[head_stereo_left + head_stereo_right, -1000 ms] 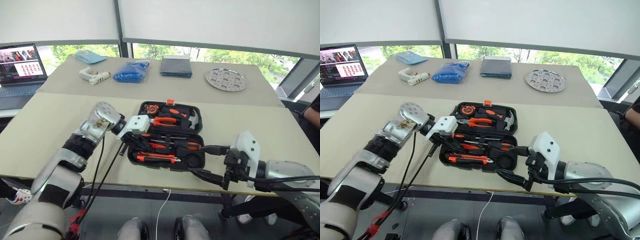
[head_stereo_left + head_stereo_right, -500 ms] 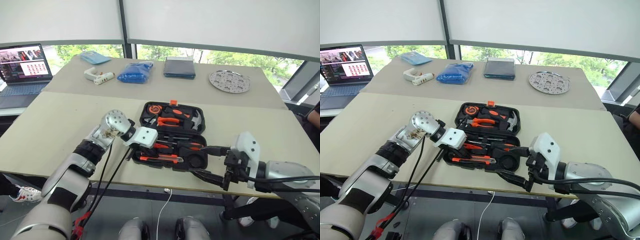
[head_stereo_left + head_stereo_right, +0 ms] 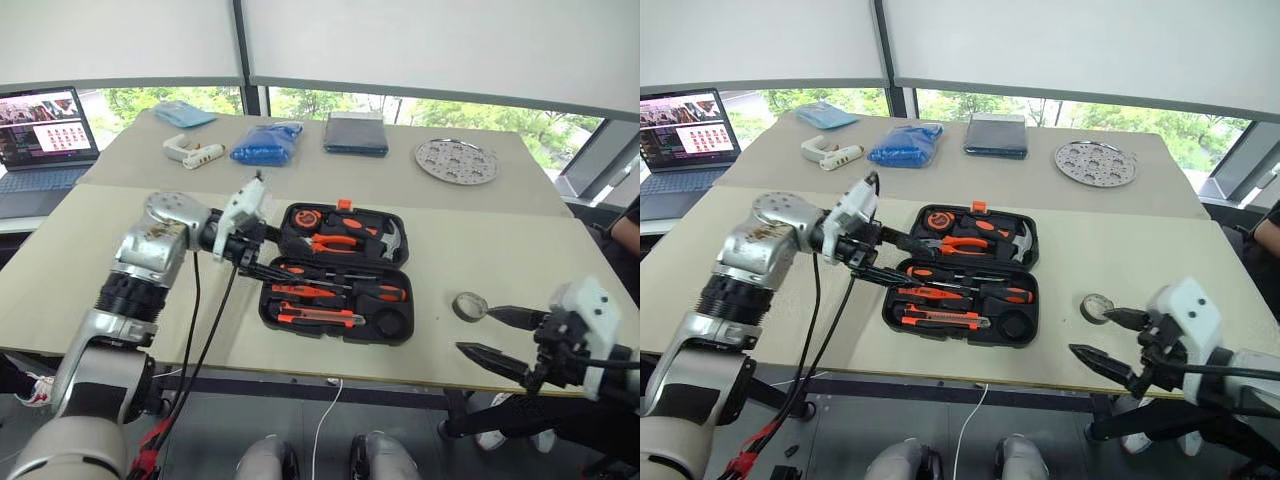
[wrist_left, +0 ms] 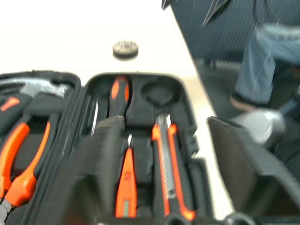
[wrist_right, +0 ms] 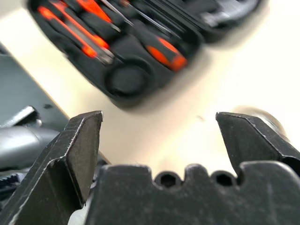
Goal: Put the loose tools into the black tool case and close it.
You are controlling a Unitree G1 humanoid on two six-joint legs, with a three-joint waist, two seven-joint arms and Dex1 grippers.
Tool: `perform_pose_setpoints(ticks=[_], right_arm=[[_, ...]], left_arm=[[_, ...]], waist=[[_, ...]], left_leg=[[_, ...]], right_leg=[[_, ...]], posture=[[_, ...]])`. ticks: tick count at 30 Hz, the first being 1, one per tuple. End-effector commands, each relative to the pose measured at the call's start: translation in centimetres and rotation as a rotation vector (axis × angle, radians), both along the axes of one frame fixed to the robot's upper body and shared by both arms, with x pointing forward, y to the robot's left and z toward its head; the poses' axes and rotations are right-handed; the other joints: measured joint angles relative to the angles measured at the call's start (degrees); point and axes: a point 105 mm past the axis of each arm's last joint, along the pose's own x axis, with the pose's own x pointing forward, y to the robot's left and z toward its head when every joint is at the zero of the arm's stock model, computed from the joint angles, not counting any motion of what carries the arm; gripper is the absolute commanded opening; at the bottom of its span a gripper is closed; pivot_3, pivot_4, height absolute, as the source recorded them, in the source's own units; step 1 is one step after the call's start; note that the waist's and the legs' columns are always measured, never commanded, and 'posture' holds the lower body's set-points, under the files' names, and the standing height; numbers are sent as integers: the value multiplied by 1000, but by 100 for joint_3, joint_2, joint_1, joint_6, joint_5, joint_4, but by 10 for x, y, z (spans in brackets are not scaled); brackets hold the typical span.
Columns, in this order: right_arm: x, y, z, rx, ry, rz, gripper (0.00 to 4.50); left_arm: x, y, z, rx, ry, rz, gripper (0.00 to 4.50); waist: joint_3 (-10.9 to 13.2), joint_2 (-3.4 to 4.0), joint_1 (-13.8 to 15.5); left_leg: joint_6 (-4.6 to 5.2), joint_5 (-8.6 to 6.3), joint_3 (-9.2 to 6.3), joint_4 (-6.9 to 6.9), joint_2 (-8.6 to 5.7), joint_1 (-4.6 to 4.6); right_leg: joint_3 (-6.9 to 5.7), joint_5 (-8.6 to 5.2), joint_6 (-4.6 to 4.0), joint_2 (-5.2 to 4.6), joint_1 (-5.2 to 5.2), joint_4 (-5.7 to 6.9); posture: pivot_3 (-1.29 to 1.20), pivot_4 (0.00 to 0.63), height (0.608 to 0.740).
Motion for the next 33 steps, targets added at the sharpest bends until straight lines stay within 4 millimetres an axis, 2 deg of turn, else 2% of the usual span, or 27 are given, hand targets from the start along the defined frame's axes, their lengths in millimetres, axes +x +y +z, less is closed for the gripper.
perform_pose_setpoints(ticks=[1, 10, 13, 18, 21, 22, 23, 24, 26, 29, 31, 33], right_arm=[[12, -8, -3, -59, -9, -17, 4500], [63, -13, -33, -151, 4, -59, 4500], [77, -15, -46, -158, 22, -77, 3764], [93, -20, -60, -144, 44, -126, 2087], [94, -18, -57, -118, 35, -117, 977], [94, -16, -53, -113, 22, -109, 793], [93, -14, -48, -108, 7, -97, 364], [92, -8, -41, -90, -15, -71, 42], [87, 6, -27, -42, -54, -7, 42], [65, 49, -4, 62, -61, 191, 42], [54, 71, -1, 77, -45, 280, 42], [47, 94, -6, 66, -26, 344, 42]], left_arm=[[-6, -2, 14, -34, -3, -20, 4479], [-15, -9, 3, 7, -55, -45, 4479], [-16, -9, -1, 26, -74, -38, 4500], [-17, -7, -3, 38, -79, -35, 4500], [-17, -6, -6, 50, -82, -31, 4500], [-16, -5, -6, 52, -83, -30, 4500], [-16, -4, -7, 53, -83, -29, 4500], [-16, -4, -7, 57, -83, -28, 4500], [-16, -3, -9, 62, -83, -29, 4500], [-18, -3, -13, 80, -91, -36, 4500], [-18, -3, -17, 89, -96, -39, 4500], [-18, -3, -19, 91, -98, -36, 4500]], waist=[[1, 0, -1], [1, 1, -37], [1, 2, -32], [2, 4, -17], [2, 5, -20], [2, 5, -23], [2, 5, -26], [2, 5, -29], [3, 6, -35], [2, 7, -42], [2, 7, -56], [2, 7, -63]], left_leg=[[0, 0, 0, -2, 0, 0], [-6, 3, -2, -7, -1, 1], [-10, 6, 0, -7, -2, 0], [-10, 7, 2, -2, -5, -6], [-11, 7, 2, -2, -6, -4], [-11, 7, 2, -4, -6, -3], [-11, 7, 2, -4, -5, -3], [-11, 7, 2, -4, -5, -3], [-12, 7, 2, -4, -5, -3], [-13, 8, 2, -5, -4, -2], [-14, 8, 1, -7, 0, 1], [-15, 8, 1, -6, 2, 1]], right_leg=[[2, 0, 0, 0, -2, 1], [7, -4, -9, 2, -8, 9], [5, -5, -10, 2, -7, 9], [0, -7, -8, 2, -8, 10], [0, -8, -6, 0, -7, 10], [1, -9, -6, 0, -7, 10], [1, -9, -6, 0, -7, 10], [1, -9, -6, 0, -7, 10], [1, -9, -6, 0, -8, 10], [2, -8, -6, 0, -8, 11], [3, -9, -8, 3, -8, 11], [3, -9, -9, 5, -7, 11]], posture=[[0, 150, 718], [0, 150, 718], [0, 150, 718], [0, 150, 718], [0, 150, 718], [0, 150, 718], [0, 150, 718], [0, 150, 718], [0, 150, 718], [0, 150, 718], [0, 150, 718], [0, 150, 718]])
